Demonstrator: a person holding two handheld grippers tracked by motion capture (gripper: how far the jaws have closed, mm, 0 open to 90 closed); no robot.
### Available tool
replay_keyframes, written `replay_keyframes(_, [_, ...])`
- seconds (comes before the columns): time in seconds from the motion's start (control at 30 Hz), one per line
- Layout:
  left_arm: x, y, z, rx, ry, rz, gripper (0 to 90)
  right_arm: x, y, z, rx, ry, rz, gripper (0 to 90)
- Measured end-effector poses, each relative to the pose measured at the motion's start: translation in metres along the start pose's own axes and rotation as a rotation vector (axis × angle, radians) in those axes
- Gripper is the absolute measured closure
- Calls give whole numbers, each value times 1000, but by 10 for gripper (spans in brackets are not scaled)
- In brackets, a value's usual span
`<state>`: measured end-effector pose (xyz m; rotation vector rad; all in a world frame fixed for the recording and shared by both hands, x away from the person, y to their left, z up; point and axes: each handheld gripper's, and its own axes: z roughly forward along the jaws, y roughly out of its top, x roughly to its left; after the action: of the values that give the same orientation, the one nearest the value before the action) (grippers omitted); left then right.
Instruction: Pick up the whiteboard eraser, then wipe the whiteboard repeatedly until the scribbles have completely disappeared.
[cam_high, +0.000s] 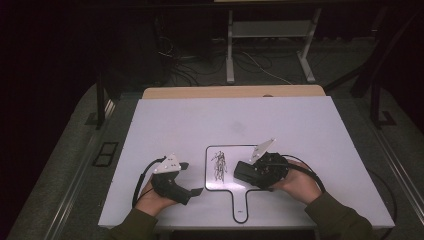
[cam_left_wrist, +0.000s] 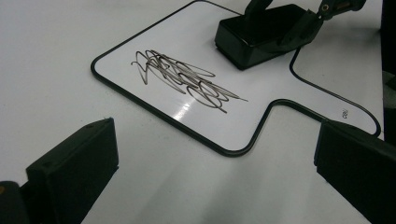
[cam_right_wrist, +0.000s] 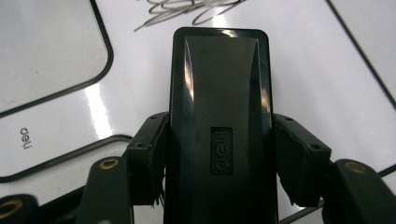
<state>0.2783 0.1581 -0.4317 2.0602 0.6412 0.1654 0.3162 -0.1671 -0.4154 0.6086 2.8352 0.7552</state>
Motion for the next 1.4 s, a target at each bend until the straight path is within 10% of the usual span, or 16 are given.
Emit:
replay_keyframes(0.53, [0, -1, 1, 6, -3, 7, 0, -13, 33, 0, -33, 26, 36, 389])
replay_keyframes(1.03, [-1, -1, 0, -3, 2, 2, 0, -20, 87, 38, 0, 28, 9, 388])
replay_keyframes(1.4, [-1, -1, -1, -9, 0, 1, 0, -25, 90, 55, 40, 5, -4, 386])
